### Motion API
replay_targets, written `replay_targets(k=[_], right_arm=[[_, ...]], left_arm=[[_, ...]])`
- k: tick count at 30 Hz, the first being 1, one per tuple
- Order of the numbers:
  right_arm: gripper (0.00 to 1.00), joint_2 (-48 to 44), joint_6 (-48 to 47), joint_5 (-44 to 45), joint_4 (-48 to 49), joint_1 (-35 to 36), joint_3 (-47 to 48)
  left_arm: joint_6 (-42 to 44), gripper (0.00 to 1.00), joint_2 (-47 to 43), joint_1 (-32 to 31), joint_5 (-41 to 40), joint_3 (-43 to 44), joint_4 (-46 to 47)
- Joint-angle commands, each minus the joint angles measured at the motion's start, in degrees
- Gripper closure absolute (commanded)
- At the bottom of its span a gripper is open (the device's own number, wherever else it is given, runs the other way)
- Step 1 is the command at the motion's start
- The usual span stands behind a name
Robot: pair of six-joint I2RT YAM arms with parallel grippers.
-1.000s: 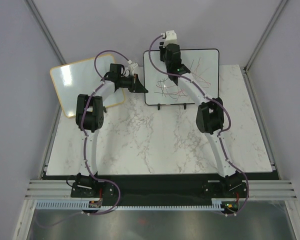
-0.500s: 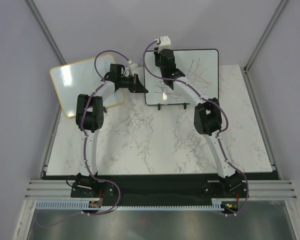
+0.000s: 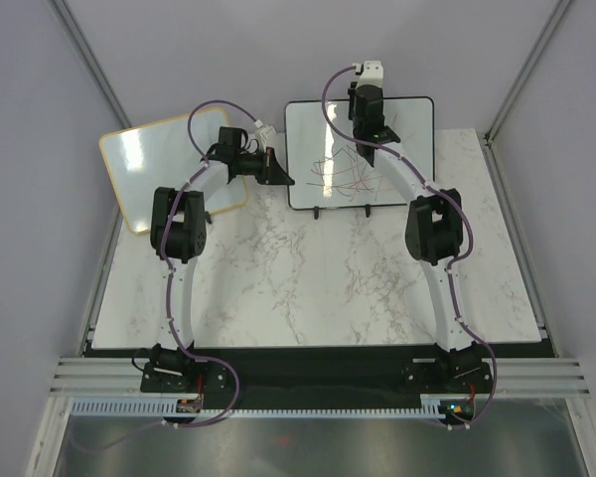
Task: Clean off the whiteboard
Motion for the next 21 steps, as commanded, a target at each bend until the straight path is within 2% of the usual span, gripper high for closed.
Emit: replay_targets(k=[1,6,12,21], right_arm=[[1.00,-1.0,2.3,-3.1,-2.9,3.0,1.4],[1.00,3.5,4.6,-7.1,-8.4,7.6,9.3],[1.00,4.6,10.7,-10.2,-6.8,9.1,9.7],[1.00,2.9,9.3,-0.6,-7.1,5.3,6.9]], left_arm=[[9.0,0.98,-2.7,-0.8,-6.0,-0.9,2.0],[9.4,0.98,-3.1,-0.9,-6.4,-1.2,2.2],[12.5,0.98,-5.1,-2.4,-8.1,-4.0,2.6],[13.3,0.98,-6.5,-2.8,-8.5,-5.9,3.2]])
